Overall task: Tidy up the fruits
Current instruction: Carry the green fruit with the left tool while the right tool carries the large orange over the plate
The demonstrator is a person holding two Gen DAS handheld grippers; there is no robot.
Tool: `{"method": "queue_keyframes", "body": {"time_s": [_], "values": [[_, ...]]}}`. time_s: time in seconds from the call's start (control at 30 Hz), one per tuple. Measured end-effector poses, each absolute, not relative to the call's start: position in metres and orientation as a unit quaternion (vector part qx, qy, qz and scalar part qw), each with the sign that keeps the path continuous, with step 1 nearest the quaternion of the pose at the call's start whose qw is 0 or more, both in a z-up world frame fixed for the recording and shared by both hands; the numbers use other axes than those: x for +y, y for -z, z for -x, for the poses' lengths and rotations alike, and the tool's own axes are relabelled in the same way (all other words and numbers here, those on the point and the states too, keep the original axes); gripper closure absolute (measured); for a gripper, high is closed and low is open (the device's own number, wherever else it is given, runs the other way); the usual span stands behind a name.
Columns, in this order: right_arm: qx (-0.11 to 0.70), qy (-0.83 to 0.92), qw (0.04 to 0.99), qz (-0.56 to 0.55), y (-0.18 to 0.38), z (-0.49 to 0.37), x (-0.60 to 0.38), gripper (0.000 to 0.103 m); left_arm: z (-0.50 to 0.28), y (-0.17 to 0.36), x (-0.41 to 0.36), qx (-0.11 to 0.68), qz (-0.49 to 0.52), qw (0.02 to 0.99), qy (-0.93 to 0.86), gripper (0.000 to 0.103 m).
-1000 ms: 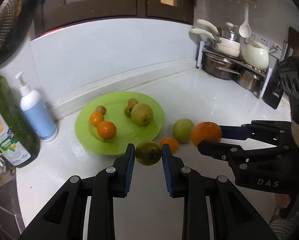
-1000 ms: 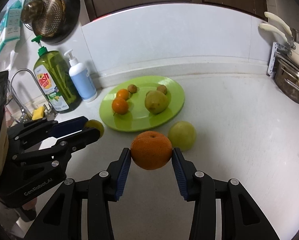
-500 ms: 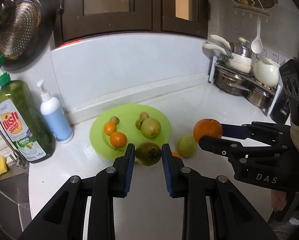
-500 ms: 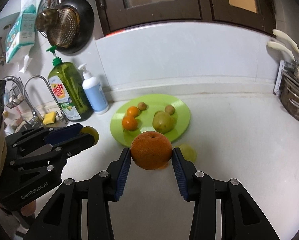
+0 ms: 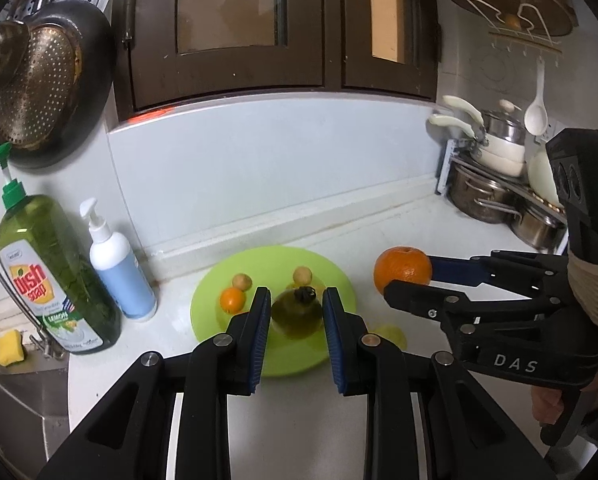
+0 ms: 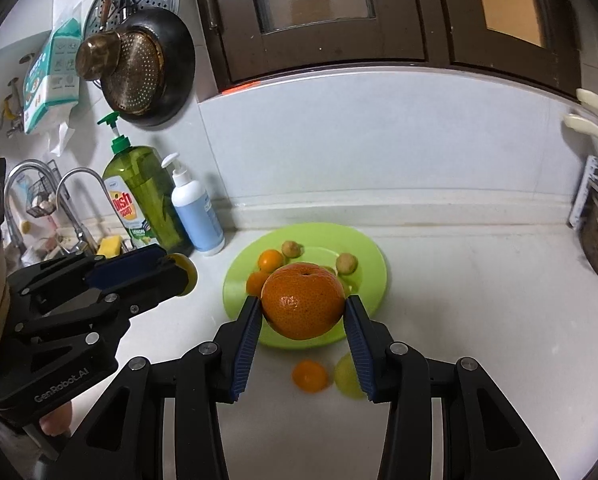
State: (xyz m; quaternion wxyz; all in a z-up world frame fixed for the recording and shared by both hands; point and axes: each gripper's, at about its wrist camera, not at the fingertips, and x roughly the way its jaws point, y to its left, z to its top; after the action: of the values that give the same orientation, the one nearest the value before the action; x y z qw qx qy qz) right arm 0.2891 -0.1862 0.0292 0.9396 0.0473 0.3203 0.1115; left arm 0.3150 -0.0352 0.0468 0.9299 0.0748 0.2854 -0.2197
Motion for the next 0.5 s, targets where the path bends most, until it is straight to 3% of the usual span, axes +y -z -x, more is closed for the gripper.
{"method": "queue_keyframes", "body": {"time_s": [0.07,0.5], "values": [[0.321,-0.114,0.939,-0.046,-0.031,-0.301,-0.19,0.06,-0.325,-0.049,-0.038,0.287,-0.073,0.93,0.218,0.087],[0.349,-0.115,0.929,-0.043,-0.013,-0.37,-0.199,0.06,-0.401,-0.02,-0.045,0.327,-0.069,0.919,0.209,0.089]]}}
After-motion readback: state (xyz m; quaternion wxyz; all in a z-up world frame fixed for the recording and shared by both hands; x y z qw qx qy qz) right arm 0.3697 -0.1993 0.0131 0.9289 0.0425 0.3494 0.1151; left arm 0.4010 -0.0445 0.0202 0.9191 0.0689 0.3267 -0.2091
